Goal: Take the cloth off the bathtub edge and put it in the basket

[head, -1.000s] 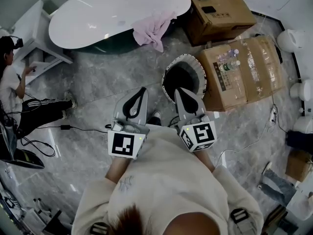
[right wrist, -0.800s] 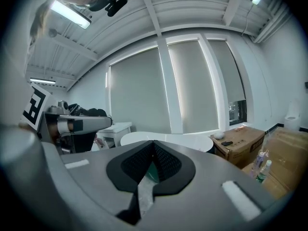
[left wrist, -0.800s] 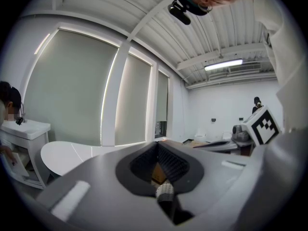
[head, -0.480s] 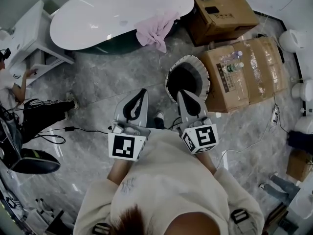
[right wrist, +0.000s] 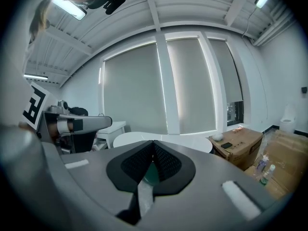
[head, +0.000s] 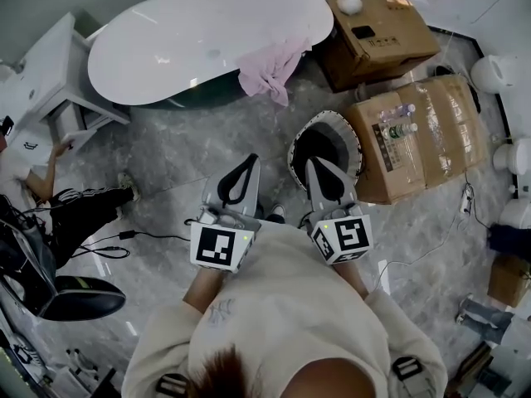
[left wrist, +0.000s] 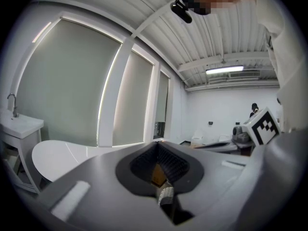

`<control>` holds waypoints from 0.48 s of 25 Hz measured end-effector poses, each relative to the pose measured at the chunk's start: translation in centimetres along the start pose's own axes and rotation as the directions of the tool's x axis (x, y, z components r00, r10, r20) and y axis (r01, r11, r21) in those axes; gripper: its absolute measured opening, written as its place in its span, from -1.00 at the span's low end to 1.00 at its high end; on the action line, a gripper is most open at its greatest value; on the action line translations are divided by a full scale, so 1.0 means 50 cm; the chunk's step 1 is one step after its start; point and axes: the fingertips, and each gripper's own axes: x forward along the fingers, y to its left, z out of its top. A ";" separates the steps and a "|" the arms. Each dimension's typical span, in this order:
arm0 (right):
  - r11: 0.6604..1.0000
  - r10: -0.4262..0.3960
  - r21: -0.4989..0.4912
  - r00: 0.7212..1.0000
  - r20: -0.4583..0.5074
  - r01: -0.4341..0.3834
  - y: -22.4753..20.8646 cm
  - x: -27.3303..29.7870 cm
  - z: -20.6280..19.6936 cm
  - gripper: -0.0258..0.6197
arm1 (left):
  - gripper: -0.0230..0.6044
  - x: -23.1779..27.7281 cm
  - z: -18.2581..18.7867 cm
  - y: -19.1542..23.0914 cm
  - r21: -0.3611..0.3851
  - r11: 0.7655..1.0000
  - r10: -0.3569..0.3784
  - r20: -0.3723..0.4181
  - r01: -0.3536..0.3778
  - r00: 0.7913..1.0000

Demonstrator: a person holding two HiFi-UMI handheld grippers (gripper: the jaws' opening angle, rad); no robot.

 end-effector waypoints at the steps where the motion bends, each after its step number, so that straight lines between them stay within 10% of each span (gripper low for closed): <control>1: 1.000 -0.005 0.002 1.000 0.002 0.005 0.002 0.011 0.005 -0.92 | -0.77 0.005 0.003 0.011 0.000 1.000 -0.006 0.000 0.006 1.000; 12: 0.999 -0.015 0.033 1.000 0.003 0.015 0.035 0.096 0.000 -0.92 | -0.77 0.013 -0.001 0.113 -0.001 1.000 0.003 0.010 -0.003 1.000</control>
